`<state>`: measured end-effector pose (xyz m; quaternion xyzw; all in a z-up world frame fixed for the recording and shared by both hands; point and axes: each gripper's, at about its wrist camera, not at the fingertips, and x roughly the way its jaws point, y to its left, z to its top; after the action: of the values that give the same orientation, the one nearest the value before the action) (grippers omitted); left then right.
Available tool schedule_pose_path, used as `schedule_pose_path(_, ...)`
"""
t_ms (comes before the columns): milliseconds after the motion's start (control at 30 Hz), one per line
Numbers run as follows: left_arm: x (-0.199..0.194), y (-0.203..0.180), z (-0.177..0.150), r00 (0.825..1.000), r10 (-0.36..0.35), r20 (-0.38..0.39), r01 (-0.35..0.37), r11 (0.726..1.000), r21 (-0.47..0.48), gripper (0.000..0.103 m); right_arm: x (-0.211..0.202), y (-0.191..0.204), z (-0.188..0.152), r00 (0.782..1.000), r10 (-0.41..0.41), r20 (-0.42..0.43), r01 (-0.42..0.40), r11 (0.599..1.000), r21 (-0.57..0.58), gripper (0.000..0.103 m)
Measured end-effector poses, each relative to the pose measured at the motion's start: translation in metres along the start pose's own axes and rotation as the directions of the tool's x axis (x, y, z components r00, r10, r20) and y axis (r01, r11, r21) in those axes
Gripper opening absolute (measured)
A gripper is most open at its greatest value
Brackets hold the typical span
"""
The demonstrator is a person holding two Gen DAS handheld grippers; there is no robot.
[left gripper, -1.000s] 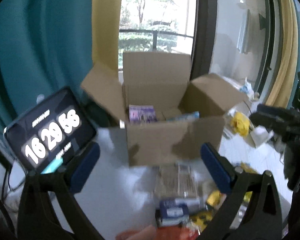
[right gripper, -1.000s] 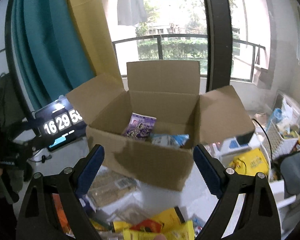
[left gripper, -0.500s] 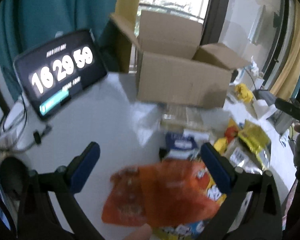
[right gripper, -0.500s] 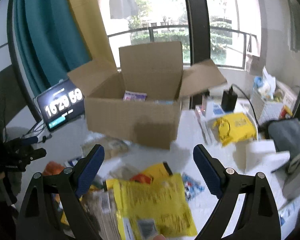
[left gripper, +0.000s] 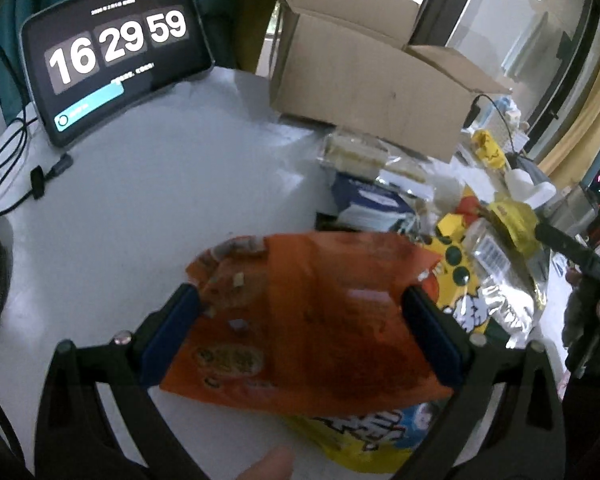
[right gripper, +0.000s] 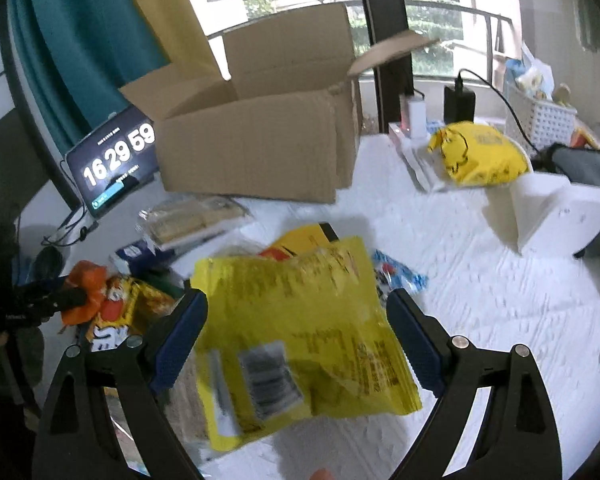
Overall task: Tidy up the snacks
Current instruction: 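Grasp the orange bag with the left gripper while the right grasps a yellow chip bag, then carry both bags over the box and drop them inside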
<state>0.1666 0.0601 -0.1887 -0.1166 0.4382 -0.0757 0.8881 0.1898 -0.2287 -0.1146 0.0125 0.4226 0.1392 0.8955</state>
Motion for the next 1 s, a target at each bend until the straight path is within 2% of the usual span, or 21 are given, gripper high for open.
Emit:
schedule_pose_path(267,0.007,0.007,0.000,0.999,-0.051,0.006,0.051,0.999,-0.016,0.101,0.018,-0.008,-0.018,0.998,0.021,-0.053,-0.018,0.999,0.044,0.092)
schedule_pose_path(333,0.006,0.007,0.000,0.998,-0.057,0.013,0.057,0.998,-0.009,0.097,0.017,-0.008,-0.018,0.998,0.034,-0.050,-0.031,0.998,0.056,0.084)
schedule_pose_path(367,0.005,0.006,-0.001,0.998,-0.061,0.016,0.061,0.998,-0.004,0.089,0.016,-0.009,-0.017,0.998,0.036,-0.046,-0.034,0.998,0.059,0.074)
schedule_pose_path(500,0.000,0.003,0.000,0.997,-0.076,0.023,0.076,0.997,0.012,0.080,0.006,-0.007,-0.012,0.999,0.031,-0.021,-0.031,0.999,0.035,0.063)
schedule_pose_path(700,-0.014,-0.003,0.005,0.993,-0.100,0.059,0.099,0.995,0.019,0.076,-0.011,-0.004,-0.001,1.000,0.012,0.022,-0.012,1.000,-0.004,0.061)
schedule_pose_path(1000,-0.045,-0.016,0.031,0.981,-0.104,0.163,0.097,0.994,0.053,0.076,-0.035,-0.001,0.026,0.995,0.002,0.104,0.001,1.000,-0.027,0.061)
